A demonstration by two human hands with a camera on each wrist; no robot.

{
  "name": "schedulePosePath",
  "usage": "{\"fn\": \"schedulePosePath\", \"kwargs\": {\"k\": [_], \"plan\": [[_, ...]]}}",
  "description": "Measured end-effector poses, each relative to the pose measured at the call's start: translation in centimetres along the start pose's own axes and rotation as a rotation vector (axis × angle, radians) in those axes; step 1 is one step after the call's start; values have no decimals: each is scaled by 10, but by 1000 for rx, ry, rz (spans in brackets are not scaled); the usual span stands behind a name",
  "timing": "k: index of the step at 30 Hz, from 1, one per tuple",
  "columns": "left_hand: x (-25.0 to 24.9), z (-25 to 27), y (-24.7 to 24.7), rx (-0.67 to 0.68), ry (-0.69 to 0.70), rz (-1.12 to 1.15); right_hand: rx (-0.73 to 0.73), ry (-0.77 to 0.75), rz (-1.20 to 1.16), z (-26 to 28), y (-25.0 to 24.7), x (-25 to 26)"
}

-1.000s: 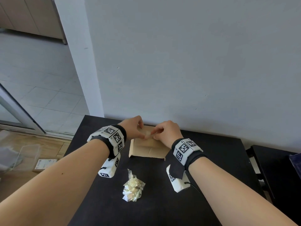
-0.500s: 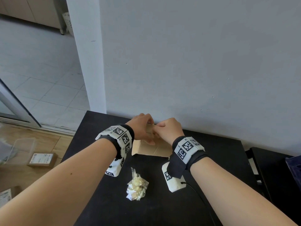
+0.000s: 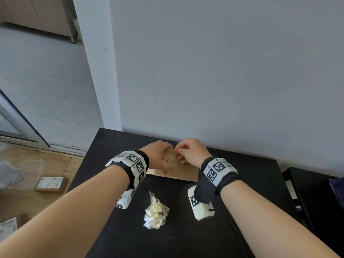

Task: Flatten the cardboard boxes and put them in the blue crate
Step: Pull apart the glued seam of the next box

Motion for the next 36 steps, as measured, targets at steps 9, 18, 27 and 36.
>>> {"fn": "schedulePosePath", "kwargs": {"k": [9,18,27,36], "plan": [[-4,0,-6,-77,-44,-48,38,-120,56,3,1,9],[-11,2,-25,-111,-47,-4,-216,-103,-1,12,-44,-9],[-22,-1,-41,-143,-62,9,-419,32,-434,30,-96,-57],[-57,-2,-56,-177,-73,-189,-243,-101,-849,45,-97,-33]]}}
Point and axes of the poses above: each hand's wrist, its own z-axis away from the middle knuckle, its own y-axis out of the palm, x = y × z, the point moved 10 cm from there along -z, towards the middle knuckle, and after that the axes turned 10 degrees about x, right-handed, at the moved point
